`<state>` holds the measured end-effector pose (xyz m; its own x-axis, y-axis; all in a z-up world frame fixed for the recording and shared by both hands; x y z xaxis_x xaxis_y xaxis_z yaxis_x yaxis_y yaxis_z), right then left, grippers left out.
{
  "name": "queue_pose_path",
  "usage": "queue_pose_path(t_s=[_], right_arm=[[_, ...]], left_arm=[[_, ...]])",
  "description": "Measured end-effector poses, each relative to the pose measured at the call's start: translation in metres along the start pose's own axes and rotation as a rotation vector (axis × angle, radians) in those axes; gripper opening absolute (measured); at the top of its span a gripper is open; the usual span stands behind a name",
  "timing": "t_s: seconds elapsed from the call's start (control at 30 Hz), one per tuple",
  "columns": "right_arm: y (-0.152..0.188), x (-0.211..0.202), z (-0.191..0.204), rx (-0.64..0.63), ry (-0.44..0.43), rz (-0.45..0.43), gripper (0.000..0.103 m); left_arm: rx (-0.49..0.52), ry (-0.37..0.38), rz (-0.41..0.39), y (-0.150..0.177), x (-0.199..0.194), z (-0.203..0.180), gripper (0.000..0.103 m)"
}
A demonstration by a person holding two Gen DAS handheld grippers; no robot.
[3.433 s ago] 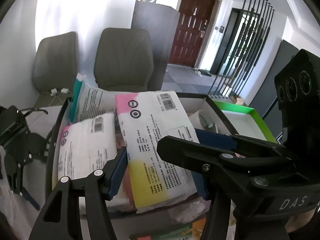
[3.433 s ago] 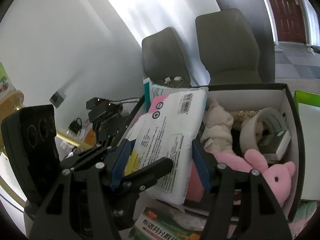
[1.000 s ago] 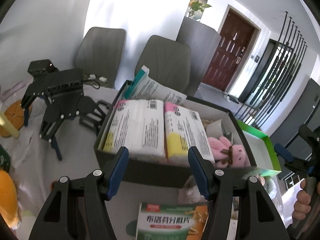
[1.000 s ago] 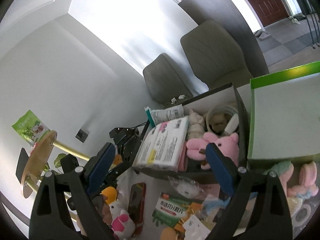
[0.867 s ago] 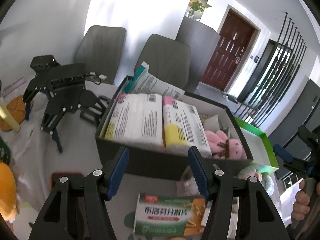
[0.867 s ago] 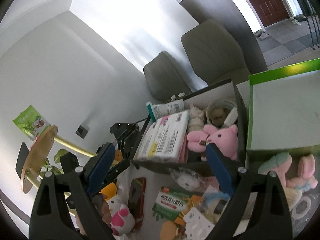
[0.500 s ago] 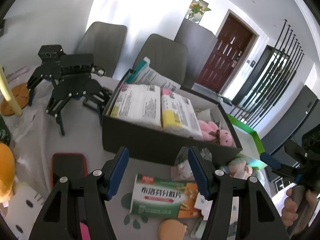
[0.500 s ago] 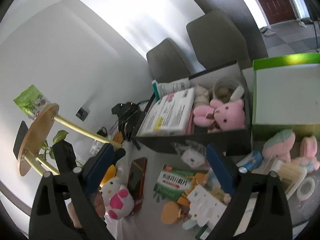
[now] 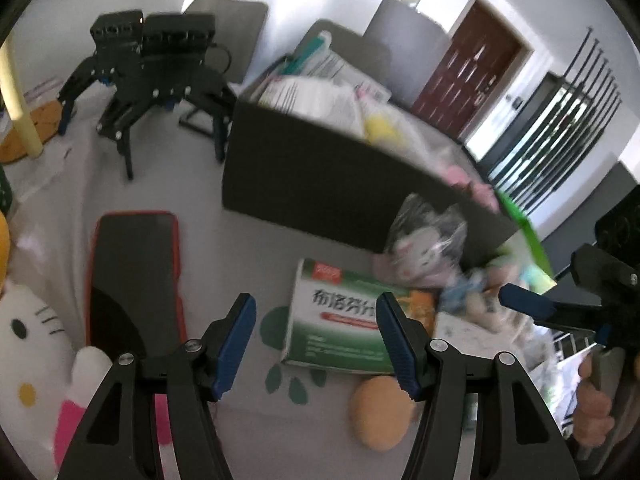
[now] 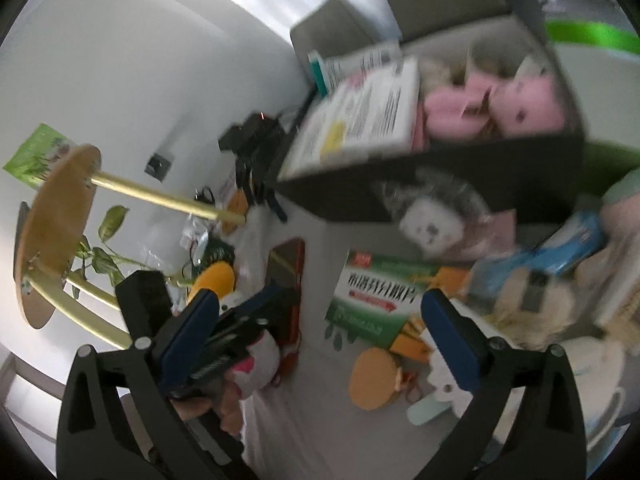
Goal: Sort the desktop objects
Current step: 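Move the right tool toward the green-and-white medicine box on the table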
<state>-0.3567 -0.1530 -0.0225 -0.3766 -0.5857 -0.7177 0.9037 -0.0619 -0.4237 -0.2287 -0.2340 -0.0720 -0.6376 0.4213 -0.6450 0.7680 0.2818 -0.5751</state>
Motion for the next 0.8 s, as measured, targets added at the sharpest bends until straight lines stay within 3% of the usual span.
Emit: queue_pose_path(t_s=[0.17,0.37,0.67,0.8], right_arm=[[0.012,0.033,-0.004,0.042,-0.009,0.085,0.102],[0.016,0.051,-0.019,0.100,0.011,0.112,0.102],[0.013,0.050,-0.040,0.072,0.142,0.102,0.102],[0.009,0.051,-0.049,0.073,0.158,0.087,0.101]], left_arm=[[0.018,0.030,0.034,0.007,0.012,-0.005,0.062],[0.017,0.020,0.075,0.015,0.030,-0.002,0.062],[0.019,0.005,0.107,0.024,0.041,0.003,0.062],[0.025,-0.003,0.125,0.026,0.048,0.002,0.062]])
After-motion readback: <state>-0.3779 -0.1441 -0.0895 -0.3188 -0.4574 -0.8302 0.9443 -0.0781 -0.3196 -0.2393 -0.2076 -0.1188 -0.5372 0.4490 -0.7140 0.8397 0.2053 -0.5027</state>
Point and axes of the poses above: each gripper's, at about its wrist camera, not at the fingertips, and x roughly the way its jaws point, z to its left, y to its underside, the point moved 10 cm from there along x, roughly the way its jaws point, and after that the axes turned 11 degrees about y, right-handed, at the moved point
